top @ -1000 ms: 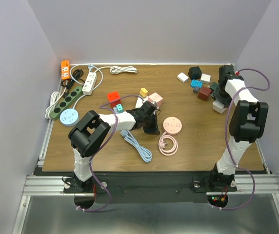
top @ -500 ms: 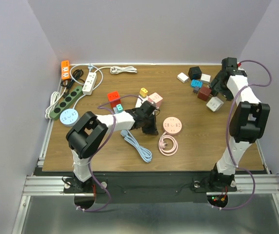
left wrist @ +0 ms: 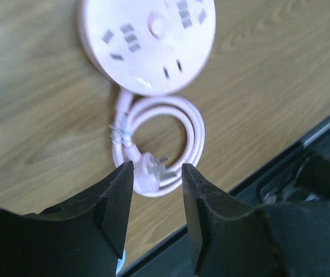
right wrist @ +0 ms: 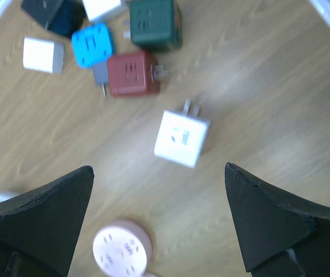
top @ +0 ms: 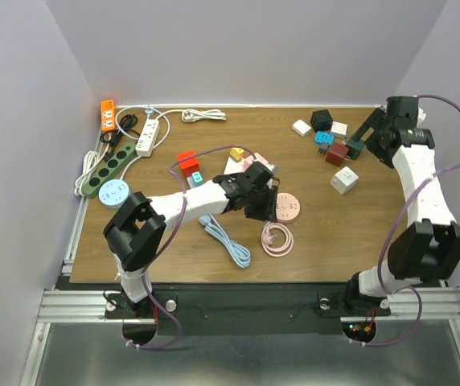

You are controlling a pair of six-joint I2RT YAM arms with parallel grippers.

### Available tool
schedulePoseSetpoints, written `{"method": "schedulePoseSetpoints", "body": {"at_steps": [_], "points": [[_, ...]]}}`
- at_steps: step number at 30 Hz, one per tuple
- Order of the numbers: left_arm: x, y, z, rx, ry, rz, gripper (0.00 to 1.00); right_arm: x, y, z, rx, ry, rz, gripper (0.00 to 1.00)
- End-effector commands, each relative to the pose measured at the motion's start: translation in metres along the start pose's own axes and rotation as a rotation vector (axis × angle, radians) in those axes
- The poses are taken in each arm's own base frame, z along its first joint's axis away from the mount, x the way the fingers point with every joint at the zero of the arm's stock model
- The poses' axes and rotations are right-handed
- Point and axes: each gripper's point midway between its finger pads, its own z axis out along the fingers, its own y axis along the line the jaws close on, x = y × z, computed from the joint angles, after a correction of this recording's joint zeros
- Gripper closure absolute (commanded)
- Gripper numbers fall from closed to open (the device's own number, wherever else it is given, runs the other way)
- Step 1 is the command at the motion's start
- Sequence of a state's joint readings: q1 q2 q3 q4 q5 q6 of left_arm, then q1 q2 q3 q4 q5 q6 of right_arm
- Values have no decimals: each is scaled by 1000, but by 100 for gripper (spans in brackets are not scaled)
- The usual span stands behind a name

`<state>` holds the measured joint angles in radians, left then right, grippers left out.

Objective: Pull the plug off the socket

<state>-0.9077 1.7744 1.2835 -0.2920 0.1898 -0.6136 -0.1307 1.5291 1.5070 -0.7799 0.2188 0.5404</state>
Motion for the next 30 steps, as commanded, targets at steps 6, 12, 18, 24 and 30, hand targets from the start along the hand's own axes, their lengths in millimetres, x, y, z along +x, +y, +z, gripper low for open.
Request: {"method": "schedulePoseSetpoints", "body": {"at_steps": [6,12,18,24,30], "points": [[29,8,21,-119,71,173,42,50,-7,-34,-122,84,-29,0],[11,23,26,-223,8,226,41,62,-12,-43,-139,87,-45,0],[24,41,51,-270,75,267,41,65,-9,-45,-157,100,-50,0],[41,56,71,-278,116,275,41,63,-5,-48,-175,96,-53,0],[61,70,79,-292,171,261,100,64,-6,-52,-181,91,-54,0]]}}
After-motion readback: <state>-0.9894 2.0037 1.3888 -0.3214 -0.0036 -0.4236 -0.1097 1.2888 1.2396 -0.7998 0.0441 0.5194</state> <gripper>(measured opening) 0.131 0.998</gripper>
